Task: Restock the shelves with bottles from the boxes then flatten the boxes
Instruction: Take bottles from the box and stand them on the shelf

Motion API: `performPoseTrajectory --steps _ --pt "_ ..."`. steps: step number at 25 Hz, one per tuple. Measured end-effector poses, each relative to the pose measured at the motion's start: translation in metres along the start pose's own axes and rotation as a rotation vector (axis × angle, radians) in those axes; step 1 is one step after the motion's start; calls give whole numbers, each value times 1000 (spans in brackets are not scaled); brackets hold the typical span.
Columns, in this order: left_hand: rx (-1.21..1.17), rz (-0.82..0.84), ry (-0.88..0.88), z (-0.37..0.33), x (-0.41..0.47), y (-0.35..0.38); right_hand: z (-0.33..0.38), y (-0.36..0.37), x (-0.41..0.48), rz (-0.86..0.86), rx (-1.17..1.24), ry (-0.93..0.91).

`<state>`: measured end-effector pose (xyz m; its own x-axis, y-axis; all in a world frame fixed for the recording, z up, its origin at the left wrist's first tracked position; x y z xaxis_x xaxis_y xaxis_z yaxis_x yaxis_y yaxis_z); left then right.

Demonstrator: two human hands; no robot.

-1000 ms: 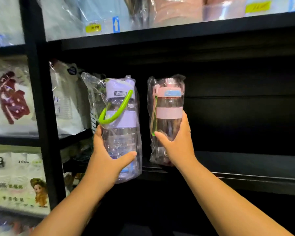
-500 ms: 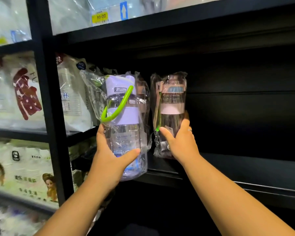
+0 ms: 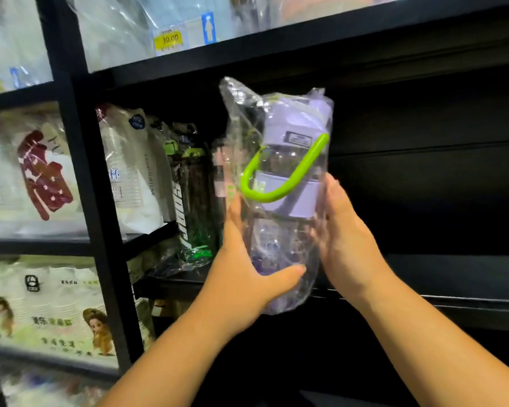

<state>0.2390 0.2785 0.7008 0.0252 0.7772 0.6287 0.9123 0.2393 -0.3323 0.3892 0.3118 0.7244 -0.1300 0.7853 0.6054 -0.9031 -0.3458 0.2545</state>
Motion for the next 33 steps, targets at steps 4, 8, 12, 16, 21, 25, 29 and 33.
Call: performPoseTrajectory --steps 4,8,12,16,21,25,29,33 --pt "-42 211 29 -14 13 37 26 -9 -3 -95 -34 -79" --pt "-95 339 21 -29 23 73 54 -53 -6 -265 -272 -212" --pt "267 151 42 11 19 74 57 -94 -7 -477 -577 -273" --pt "839 81 192 30 11 94 17 -115 3 -503 -732 -207" --pt "884 -13 282 36 13 96 -9 -109 28 -495 -922 -186" --pt "929 -48 343 37 12 100 -20 -114 38 -475 -1189 -8" --pt "937 -60 336 39 11 98 -25 -114 38 -465 -1179 49" --pt "919 -60 326 41 12 96 -15 -106 23 -438 -1315 134"
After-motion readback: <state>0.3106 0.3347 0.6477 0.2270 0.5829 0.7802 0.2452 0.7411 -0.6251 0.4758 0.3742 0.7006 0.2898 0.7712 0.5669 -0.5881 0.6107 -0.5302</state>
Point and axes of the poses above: each hand's wrist, its own x-axis towards the middle knuckle, its own y-axis out of the palm, z = x × y, the point moved 5 cm from there along x, towards the middle knuckle
